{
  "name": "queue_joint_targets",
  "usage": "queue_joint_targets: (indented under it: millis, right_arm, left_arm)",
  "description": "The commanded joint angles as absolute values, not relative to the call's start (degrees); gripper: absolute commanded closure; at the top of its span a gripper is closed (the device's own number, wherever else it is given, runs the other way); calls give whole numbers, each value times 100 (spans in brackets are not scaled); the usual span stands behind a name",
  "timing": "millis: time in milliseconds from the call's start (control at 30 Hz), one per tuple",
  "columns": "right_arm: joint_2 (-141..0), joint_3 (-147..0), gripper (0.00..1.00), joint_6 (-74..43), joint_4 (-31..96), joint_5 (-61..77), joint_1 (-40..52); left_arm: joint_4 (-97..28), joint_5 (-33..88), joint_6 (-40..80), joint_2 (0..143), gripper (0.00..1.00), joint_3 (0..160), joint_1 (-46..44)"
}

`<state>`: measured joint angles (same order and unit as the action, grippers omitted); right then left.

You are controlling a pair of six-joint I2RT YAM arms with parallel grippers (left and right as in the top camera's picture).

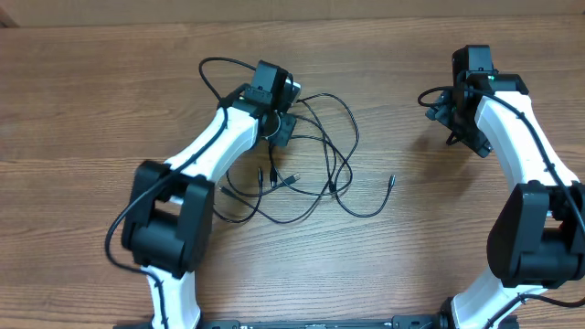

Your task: Untangle cables

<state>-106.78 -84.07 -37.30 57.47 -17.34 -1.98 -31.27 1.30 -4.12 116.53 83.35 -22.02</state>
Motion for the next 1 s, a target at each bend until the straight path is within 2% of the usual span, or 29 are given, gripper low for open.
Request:
queue_joint_targets:
  millis: [0, 200, 333, 367, 500, 900, 933, 967]
  right_arm:
    - [-10630, -8396, 0, -3774, 5719, -1793, -196]
    - [-10630, -8396, 0, -3771, 5719, -1793, -196]
    - [-10630, -8396, 0, -3774, 5719, -1793, -196]
    - [-10630, -8396, 0, -3774, 5719, -1793, -196]
    - [-10630, -8396, 0, -3771, 5719, -1793, -196]
    - [-10630, -8396, 0, -3771, 5717, -1793, -196]
    - [-10630, -8396, 0, -3774, 5719, -1793, -196]
    - [-10630, -8396, 0, -3774, 5719, -1793, -196]
  left_arm:
    - [-2709, 152, -867, 12062, 96, 8340, -2189]
    - [-2536, 152, -873, 12162, 93, 8340, -2187]
    - [-2587, 150, -856, 12121, 56, 8342, -2187]
    - [-2589, 150, -854, 12079, 51, 8346, -2187]
    - [-2624, 123, -738, 11837, 43, 8416, -2189]
    - [-3833, 259, 1253, 11122, 36, 8534, -2204]
    - [-3959, 355, 1321, 11131, 39, 8532, -2217]
    - [-4101, 489, 1334, 11142, 51, 8532, -2231]
